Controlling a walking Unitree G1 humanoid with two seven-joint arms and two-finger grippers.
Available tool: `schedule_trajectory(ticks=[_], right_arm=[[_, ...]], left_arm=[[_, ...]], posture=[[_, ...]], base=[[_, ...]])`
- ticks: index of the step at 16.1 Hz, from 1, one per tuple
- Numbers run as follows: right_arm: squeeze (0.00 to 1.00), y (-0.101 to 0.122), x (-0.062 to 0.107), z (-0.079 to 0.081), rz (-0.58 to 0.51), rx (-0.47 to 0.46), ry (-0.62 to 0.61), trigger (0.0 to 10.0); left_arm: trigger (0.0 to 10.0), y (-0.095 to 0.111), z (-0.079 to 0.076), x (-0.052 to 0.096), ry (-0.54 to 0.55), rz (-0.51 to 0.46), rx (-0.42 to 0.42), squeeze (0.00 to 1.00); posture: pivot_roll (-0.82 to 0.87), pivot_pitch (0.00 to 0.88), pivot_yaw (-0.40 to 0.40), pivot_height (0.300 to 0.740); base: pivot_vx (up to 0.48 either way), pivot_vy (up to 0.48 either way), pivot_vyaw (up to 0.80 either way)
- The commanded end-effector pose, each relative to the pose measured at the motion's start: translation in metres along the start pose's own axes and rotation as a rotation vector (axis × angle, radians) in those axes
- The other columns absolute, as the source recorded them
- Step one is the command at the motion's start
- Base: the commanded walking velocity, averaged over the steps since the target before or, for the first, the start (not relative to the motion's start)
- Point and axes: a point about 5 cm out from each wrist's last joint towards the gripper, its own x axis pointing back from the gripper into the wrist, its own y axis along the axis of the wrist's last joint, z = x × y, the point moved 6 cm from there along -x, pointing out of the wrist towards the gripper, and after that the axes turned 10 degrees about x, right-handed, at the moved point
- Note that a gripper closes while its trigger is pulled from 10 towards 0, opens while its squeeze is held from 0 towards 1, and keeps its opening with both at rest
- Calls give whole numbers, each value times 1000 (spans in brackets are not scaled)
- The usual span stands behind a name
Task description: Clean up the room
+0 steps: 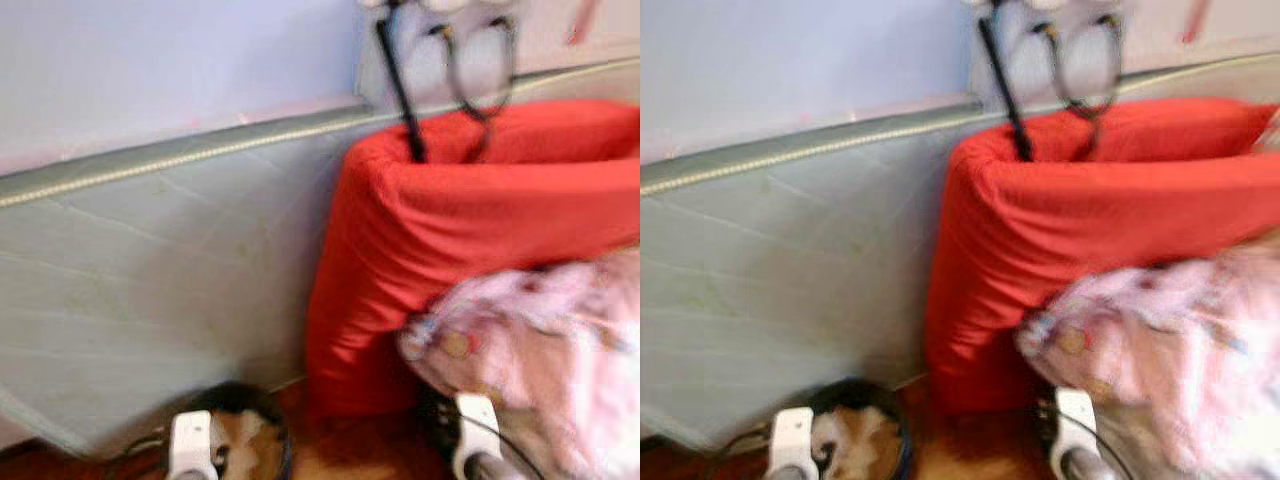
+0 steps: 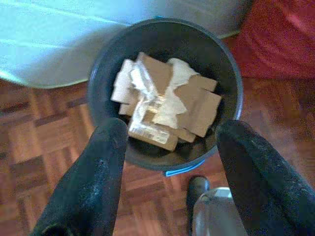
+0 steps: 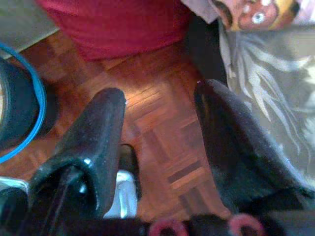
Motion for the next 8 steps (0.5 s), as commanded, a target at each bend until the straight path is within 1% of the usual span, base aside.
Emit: schedule_trajectory(ticks=[1,8], right_arm=[[0,-9,2,-3,26,1,-7,10000],[0,-11,2,-3,31,7,-5,10000]], left_arm=[[10000,-1,-1,0,-1,3,2,0],[10000,-3,-1,1,-2,5,7,0]], posture=[[-42,0,11,740],[-49,0,14,740]], base=[[0,0,-756],[0,0,-758]])
